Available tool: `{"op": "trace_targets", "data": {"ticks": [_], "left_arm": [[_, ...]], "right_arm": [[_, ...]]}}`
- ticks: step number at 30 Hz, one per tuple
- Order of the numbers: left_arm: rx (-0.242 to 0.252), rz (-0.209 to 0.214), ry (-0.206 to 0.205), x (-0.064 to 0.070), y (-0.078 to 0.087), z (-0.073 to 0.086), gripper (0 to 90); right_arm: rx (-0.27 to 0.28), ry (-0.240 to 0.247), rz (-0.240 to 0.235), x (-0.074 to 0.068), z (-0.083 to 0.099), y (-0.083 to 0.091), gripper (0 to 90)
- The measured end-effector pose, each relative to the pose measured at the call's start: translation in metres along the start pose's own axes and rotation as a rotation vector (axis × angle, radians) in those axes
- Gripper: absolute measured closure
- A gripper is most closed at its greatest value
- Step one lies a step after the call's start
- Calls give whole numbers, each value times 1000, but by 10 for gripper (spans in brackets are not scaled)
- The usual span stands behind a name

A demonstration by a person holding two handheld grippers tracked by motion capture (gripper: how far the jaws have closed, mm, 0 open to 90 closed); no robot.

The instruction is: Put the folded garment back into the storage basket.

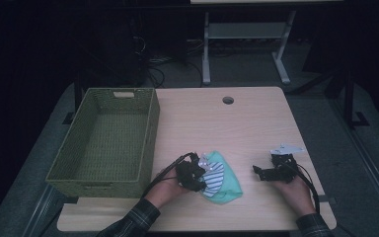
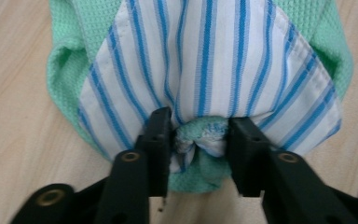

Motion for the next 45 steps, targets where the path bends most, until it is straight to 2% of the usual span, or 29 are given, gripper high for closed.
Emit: {"op": "trace_targets", "data": {"ticks": [4, 8, 13, 16, 22, 23, 25, 28, 34, 37, 39, 40, 45], "left_arm": [[5, -9, 12, -2, 0, -1, 722], [-2, -14, 22, -3, 0, -1, 752], [9, 44, 79, -6, 3, -3, 760], [15, 54, 90, -6, 7, -5, 762], [45, 83, 104, -5, 22, -13, 762], [60, 89, 120, -4, 25, -15, 761], [60, 85, 110, -6, 29, -17, 761], [71, 94, 130, -5, 33, -19, 761], [91, 106, 126, -8, 50, -25, 759], [112, 114, 138, -10, 60, -30, 757], [123, 114, 148, -11, 66, -33, 757], [121, 111, 136, -12, 68, -34, 757], [135, 96, 137, -18, 86, -40, 757]], "right_arm": [[0, 0, 0, 0, 0, 0, 100], [1, 0, 0, 0, 0, 0, 100], [1, 3, 0, 0, 0, 0, 100], [2, 4, 0, 0, 0, 0, 100], [1, 1, 1, 0, 0, 0, 100], [2, 0, 1, 0, 0, 0, 100], [1, 0, 2, 0, 0, 0, 100], [-1, -4, 1, 0, 0, 0, 100], [-1, -4, 2, 0, 0, 0, 100], [-1, -4, 2, 0, 0, 0, 100], [-1, -5, 1, 0, 0, 0, 100], [-1, -5, 1, 0, 0, 0, 100], [-1, -6, 2, 0, 0, 0, 100]]}}
Point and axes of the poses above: each handheld gripper's, and its own axes: y roughly backward along the jaws, z roughly out of its underside, x roughly to its right, the point moved 7 cm from there along -y, roughly forward along the jaws, and after that the axes turned 12 degrees about y, right-handed, at the moved point
